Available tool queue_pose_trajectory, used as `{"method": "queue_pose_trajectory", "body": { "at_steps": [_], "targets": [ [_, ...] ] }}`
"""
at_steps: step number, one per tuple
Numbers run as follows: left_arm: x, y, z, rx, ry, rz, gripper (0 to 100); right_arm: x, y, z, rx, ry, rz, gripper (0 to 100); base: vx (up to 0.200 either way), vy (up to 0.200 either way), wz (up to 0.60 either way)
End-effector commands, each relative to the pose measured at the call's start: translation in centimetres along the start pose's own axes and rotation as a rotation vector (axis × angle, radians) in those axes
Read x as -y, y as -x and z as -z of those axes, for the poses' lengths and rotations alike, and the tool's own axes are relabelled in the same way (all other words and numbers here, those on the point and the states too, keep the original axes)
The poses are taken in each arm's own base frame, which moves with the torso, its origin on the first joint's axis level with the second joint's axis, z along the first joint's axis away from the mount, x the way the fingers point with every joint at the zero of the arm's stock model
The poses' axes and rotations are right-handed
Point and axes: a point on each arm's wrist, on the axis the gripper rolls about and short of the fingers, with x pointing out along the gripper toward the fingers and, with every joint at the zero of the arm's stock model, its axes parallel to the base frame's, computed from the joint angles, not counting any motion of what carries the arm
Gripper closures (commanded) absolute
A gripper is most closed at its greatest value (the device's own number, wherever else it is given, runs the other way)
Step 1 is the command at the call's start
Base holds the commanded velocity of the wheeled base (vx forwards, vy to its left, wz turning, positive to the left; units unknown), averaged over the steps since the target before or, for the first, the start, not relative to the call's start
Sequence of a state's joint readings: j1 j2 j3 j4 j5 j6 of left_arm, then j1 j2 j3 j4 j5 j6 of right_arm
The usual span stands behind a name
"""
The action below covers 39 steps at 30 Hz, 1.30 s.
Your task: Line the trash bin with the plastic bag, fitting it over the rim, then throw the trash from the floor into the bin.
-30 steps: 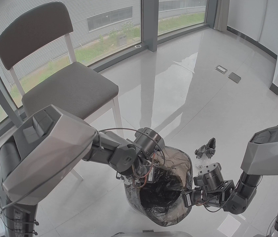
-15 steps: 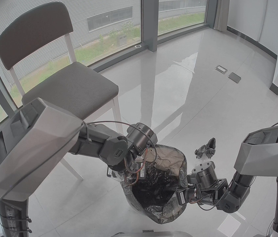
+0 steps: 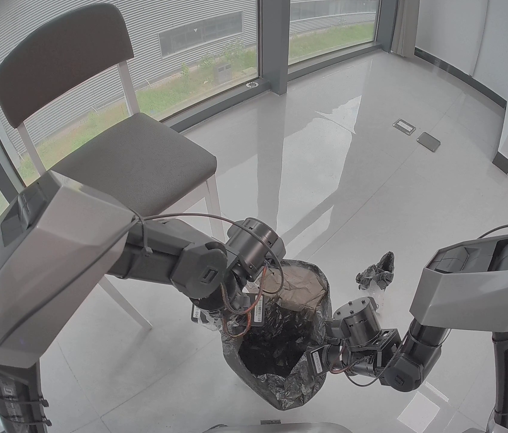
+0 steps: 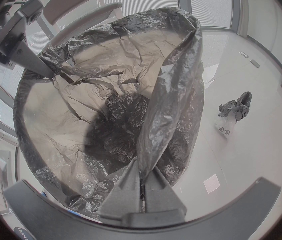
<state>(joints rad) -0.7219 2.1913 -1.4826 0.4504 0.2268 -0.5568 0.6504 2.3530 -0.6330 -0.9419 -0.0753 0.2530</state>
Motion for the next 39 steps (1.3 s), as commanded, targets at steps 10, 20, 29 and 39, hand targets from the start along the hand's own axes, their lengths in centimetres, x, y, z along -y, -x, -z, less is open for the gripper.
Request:
{"method": "queue_pose_trajectory", "body": {
  "at_steps": [10, 20, 29, 39],
  "targets": [
    [4.1, -0.5, -0.1, -0.052, 0.032, 0.058, 100, 3.1, 2.4, 1.4, -0.062, -0.051, 0.062, 100, 0.000, 0.000, 0.00],
    [3.5, 0.1, 0.2, -0.089, 0.052, 0.045, 100, 3.3, 2.5, 1.9, -0.081, -0.012, 0.065, 100, 0.000, 0.000, 0.00],
    [2.7, 0.4, 1.1, -0.113, 0.051, 0.021, 100, 4.1, 3.2, 1.3, -0.048, -0.031, 0.080, 100, 0.000, 0.000, 0.00],
    [2.5, 0.7, 1.3, -0.118, 0.050, 0.017, 100, 4.1, 3.4, 1.4, -0.019, -0.006, 0.076, 0, 0.000, 0.000, 0.00]
  ]
}}
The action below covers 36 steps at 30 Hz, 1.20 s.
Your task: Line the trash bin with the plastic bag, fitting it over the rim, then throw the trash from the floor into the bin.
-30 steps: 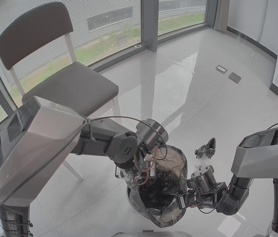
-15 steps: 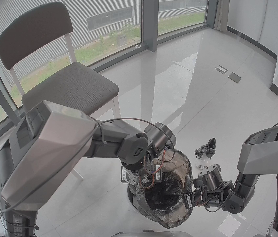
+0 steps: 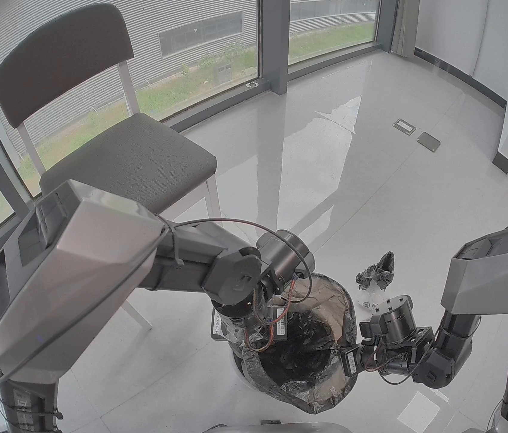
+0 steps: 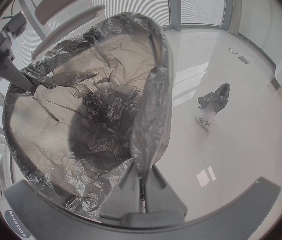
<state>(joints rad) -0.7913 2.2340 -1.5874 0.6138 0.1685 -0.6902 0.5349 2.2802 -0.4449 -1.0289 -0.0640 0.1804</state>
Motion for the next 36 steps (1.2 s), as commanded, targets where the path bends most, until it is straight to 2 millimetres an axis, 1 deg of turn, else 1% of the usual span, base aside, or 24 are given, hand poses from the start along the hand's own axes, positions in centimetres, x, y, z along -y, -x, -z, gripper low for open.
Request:
{"method": "queue_pose_trajectory", "body": {
  "at_steps": [1, 3, 7, 11, 14, 15, 16, 18, 19, 25, 29, 33, 36],
  "targets": [
    [0.0, 0.2, 0.0, 0.001, 0.000, 0.001, 100, 0.0, 0.1, 0.1, 0.001, 0.001, 0.000, 0, 0.000, 0.000, 0.00],
    [-0.1, 0.1, 0.1, -0.002, 0.001, 0.000, 100, 0.1, 0.3, 0.2, -0.002, 0.003, 0.001, 0, 0.000, 0.000, 0.00],
    [-0.2, 0.0, 0.8, -0.022, -0.012, -0.015, 100, 0.4, 0.6, 0.8, -0.027, 0.002, 0.012, 0, 0.000, 0.000, 0.00],
    [-0.9, -0.5, 1.1, -0.039, -0.008, -0.035, 100, 0.4, 1.2, 0.1, 0.008, -0.001, 0.014, 0, 0.000, 0.000, 0.00],
    [-1.8, -0.7, 0.6, -0.041, 0.015, -0.046, 100, 0.3, 1.7, -0.5, 0.034, -0.002, 0.011, 0, 0.000, 0.000, 0.00],
    [-1.8, -0.8, 0.6, -0.042, 0.014, -0.047, 100, 0.3, 1.7, -0.5, 0.035, -0.002, 0.011, 0, 0.000, 0.000, 0.00],
    [-2.2, -0.9, 0.1, -0.038, 0.028, -0.050, 100, 0.3, 2.1, -0.8, 0.049, -0.003, 0.008, 0, 0.000, 0.000, 0.00],
    [-2.3, -0.9, 0.0, -0.035, 0.030, -0.049, 100, 0.3, 2.1, -0.8, 0.050, -0.003, 0.008, 0, 0.000, 0.000, 0.00],
    [-2.6, -0.9, -0.5, -0.025, 0.035, -0.051, 100, 0.3, 2.5, -0.9, 0.056, -0.004, 0.007, 0, 0.000, 0.000, 0.00],
    [-2.9, -0.9, -1.8, 0.009, 0.060, -0.050, 100, 0.2, 3.2, -1.4, 0.085, -0.005, 0.003, 0, 0.000, 0.000, 0.00],
    [-3.5, -1.0, -1.9, 0.009, 0.051, -0.085, 100, 0.2, 3.4, -1.6, 0.091, -0.005, 0.001, 0, 0.000, 0.000, 0.00],
    [-4.8, -1.6, -1.9, 0.026, -0.003, -0.169, 100, 0.2, 3.3, -1.6, 0.093, -0.006, 0.002, 0, 0.000, 0.000, 0.00],
    [-5.3, -1.7, -2.0, 0.026, -0.017, -0.186, 100, 0.2, 3.3, -1.6, 0.093, -0.005, 0.001, 0, 0.000, 0.000, 0.00]
  ]
}}
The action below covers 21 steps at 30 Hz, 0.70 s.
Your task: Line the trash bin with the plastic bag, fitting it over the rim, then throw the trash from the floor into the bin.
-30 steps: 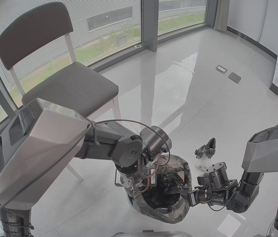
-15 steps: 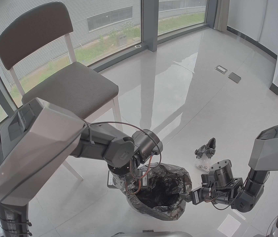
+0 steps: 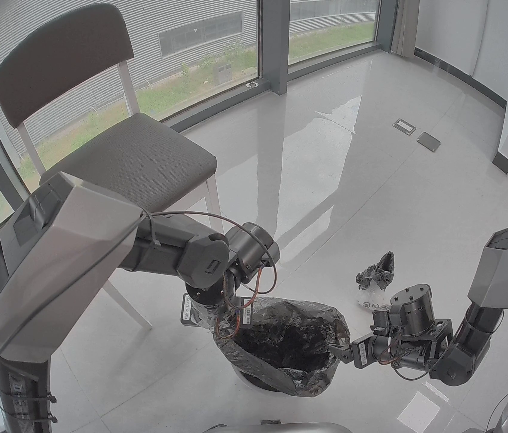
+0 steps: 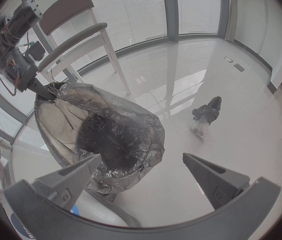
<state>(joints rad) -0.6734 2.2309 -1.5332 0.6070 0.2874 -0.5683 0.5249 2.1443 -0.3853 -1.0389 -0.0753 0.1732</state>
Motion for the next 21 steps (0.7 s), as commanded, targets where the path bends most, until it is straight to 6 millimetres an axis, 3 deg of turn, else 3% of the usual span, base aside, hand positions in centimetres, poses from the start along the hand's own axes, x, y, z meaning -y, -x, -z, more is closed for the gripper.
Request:
{"method": "queue_pose_trajectory", "body": {
  "at_steps": [1, 7, 8, 13, 21],
  "targets": [
    [-0.8, -0.5, 0.0, -0.008, 0.004, -0.023, 100, -0.1, 0.1, -0.1, 0.005, 0.001, -0.003, 0, 0.000, 0.000, 0.00],
    [-0.8, -0.5, -0.2, -0.003, 0.007, -0.021, 100, -0.1, 0.1, -0.1, 0.005, 0.001, -0.003, 0, 0.000, 0.000, 0.00],
    [-0.6, -0.5, -0.2, 0.004, 0.010, -0.014, 0, -0.1, 0.1, -0.1, 0.006, 0.001, -0.003, 0, 0.000, 0.000, 0.00],
    [-0.6, -0.4, -0.3, 0.019, 0.017, -0.008, 0, -0.1, 0.0, -0.2, 0.009, 0.001, -0.004, 0, 0.000, 0.000, 0.00],
    [-1.7, 1.8, -0.7, 0.053, 0.043, 0.005, 0, -0.4, -0.3, -0.5, 0.019, 0.006, -0.012, 0, 0.000, 0.000, 0.00]
  ]
}}
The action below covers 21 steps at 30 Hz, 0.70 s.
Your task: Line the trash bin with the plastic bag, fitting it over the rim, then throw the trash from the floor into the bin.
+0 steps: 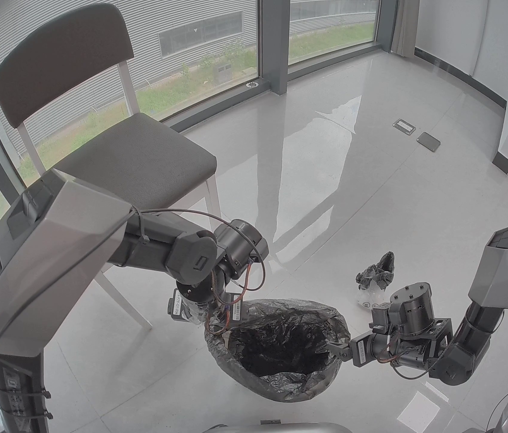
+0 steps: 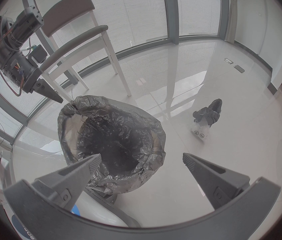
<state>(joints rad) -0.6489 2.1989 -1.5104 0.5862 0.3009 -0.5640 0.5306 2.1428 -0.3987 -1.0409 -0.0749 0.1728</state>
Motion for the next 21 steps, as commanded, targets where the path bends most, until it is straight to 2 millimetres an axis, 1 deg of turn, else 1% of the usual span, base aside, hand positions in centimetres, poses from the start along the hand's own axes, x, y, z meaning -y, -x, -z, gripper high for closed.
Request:
{"method": "queue_pose_trajectory", "body": {
  "at_steps": [1, 5, 9, 12, 13, 15, 17, 19, 21],
  "targets": [
    [-0.9, 1.8, -0.5, 0.037, 0.022, 0.016, 0, -0.3, -0.3, -0.2, 0.008, 0.005, -0.007, 0, 0.000, 0.000, 0.00],
    [-1.2, 3.2, -0.7, 0.067, 0.025, 0.034, 0, -0.7, -0.7, -0.5, 0.019, 0.014, -0.019, 0, 0.000, 0.000, 0.00],
    [-0.8, 3.5, -0.6, 0.076, 0.016, 0.045, 0, -1.2, -0.8, -0.6, 0.025, 0.035, -0.032, 0, 0.000, 0.000, 0.00],
    [-0.6, 3.9, -0.2, 0.078, 0.003, 0.049, 0, -1.3, -1.3, -0.7, 0.034, 0.045, -0.033, 0, 0.000, 0.000, 0.00],
    [-0.7, 4.7, 0.2, 0.082, 0.000, 0.058, 0, -1.4, -2.2, -0.9, 0.050, 0.065, -0.035, 0, 0.000, 0.000, 0.00],
    [-1.0, 5.4, 0.7, 0.084, -0.008, 0.062, 0, -1.5, -3.2, -1.0, 0.073, 0.098, -0.039, 0, 0.000, 0.000, 0.00],
    [-1.2, 5.7, 1.0, 0.085, -0.010, 0.064, 0, -1.5, -3.7, -1.1, 0.097, 0.119, -0.046, 0, 0.000, 0.000, 0.00],
    [-1.4, 6.5, 1.6, 0.086, -0.021, 0.069, 0, -1.6, -4.9, -1.0, 0.142, 0.169, -0.052, 0, 0.000, 0.000, 0.00],
    [-1.5, 6.7, 1.8, 0.088, -0.024, 0.070, 0, -1.5, -5.3, -0.9, 0.155, 0.195, -0.051, 0, 0.000, 0.000, 0.00]
  ]
}}
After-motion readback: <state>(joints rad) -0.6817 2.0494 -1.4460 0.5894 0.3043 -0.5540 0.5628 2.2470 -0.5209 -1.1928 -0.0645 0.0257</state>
